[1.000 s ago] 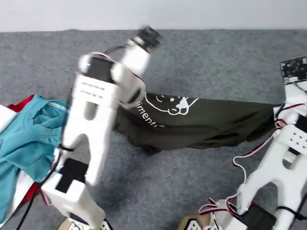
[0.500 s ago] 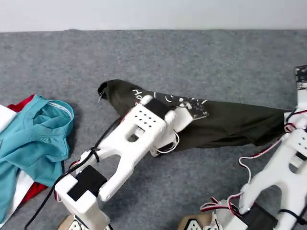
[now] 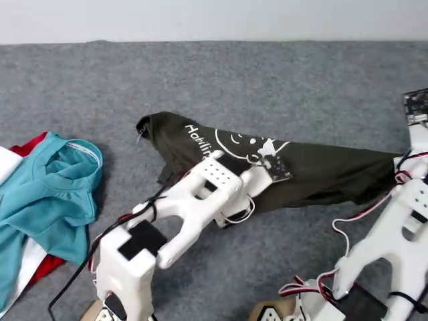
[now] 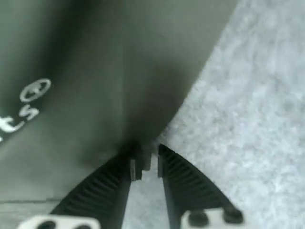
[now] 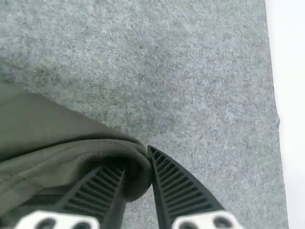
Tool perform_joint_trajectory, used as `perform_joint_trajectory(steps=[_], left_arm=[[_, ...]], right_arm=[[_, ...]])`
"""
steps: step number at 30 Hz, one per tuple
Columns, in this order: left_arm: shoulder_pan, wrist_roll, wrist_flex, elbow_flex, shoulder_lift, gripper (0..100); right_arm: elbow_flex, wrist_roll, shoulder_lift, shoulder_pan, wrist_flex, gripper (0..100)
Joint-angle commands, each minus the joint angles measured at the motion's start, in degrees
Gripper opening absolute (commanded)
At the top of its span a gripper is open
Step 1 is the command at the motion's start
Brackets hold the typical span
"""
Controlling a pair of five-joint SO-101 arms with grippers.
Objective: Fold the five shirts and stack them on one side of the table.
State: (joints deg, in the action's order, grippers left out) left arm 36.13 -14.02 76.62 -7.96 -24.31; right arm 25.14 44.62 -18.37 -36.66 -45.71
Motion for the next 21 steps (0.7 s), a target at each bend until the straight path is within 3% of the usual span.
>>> perform_joint_trajectory(steps=[1, 8, 21], left_arm=[[-0.4, -0.4, 1.7, 5.2, -1.3, 7], [-0.5, -0.3, 1.8, 8.0, -3.4, 15], [-5.6, -0.6, 1.8, 9.5, -4.0, 14]], right_arm=[[-0.7, 0.9, -0.4, 0.7, 0.9, 0.9], [-0.7, 0.9, -0.4, 0.5, 0.8, 0.9], [-0.7, 0.9, -0.4, 0.7, 0.8, 0.9]])
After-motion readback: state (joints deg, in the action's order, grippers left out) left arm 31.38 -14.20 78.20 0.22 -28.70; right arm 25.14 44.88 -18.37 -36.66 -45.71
